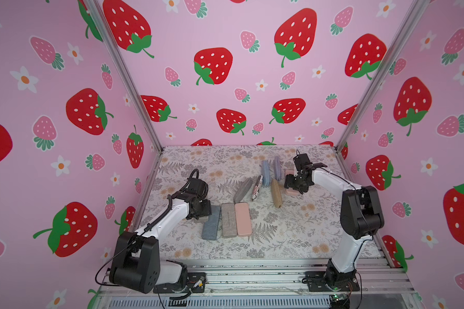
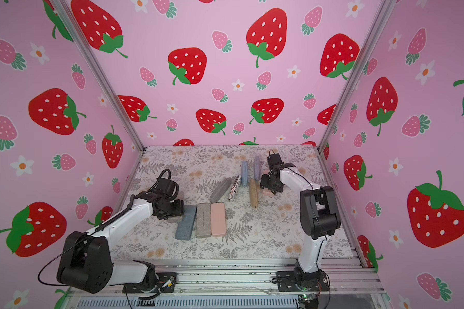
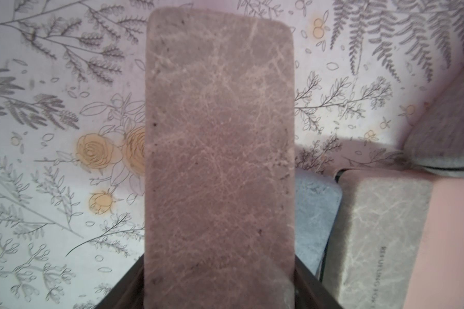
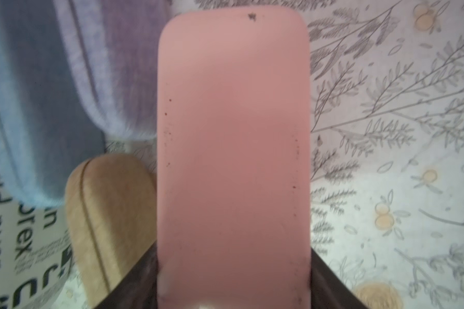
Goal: Close the glasses case
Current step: Pick up the glasses case at the center of the board, then move the glasses case to the center of the board.
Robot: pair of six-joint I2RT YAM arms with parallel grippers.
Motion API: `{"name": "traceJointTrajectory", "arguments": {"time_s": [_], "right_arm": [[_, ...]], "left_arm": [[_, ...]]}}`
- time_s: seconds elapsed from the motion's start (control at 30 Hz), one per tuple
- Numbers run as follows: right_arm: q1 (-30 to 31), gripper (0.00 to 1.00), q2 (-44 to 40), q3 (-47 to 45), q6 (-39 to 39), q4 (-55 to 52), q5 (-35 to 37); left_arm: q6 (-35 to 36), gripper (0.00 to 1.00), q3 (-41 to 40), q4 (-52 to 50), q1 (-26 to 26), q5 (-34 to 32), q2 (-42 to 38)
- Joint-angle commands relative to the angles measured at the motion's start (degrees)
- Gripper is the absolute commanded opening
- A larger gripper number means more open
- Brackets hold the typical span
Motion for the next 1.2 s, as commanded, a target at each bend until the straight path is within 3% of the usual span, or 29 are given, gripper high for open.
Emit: {"name": "traceJointTrajectory", "arguments": {"time_s": [0.0, 0.4, 0.93, 1.17], "right_arm": [[3.60, 0.49, -4.29, -2.76, 2.47, -2.79, 1.91], [13.51, 0.50, -16.58, -11.37, 8.47, -6.73, 6.65], [18.34, 0.50, -27.24, -19.08, 13.13, -9.76, 6.21], [19.35, 0.50, -29.09, -20.23, 14.29, -10.94, 6.72]], "left_arm": [[-1.35, 0.68, -1.48, -1.44, 0.25, -1.75, -1.86], [-6.86, 0.68, -5.38, -2.14, 0.25, -12.39, -6.20], [-7.32, 0.68, -6.62, 3.15, -1.53, -6.57, 2.12], [-9.39, 0.67, -6.02, 4.51, -7.91, -5.47, 5.20]]}}
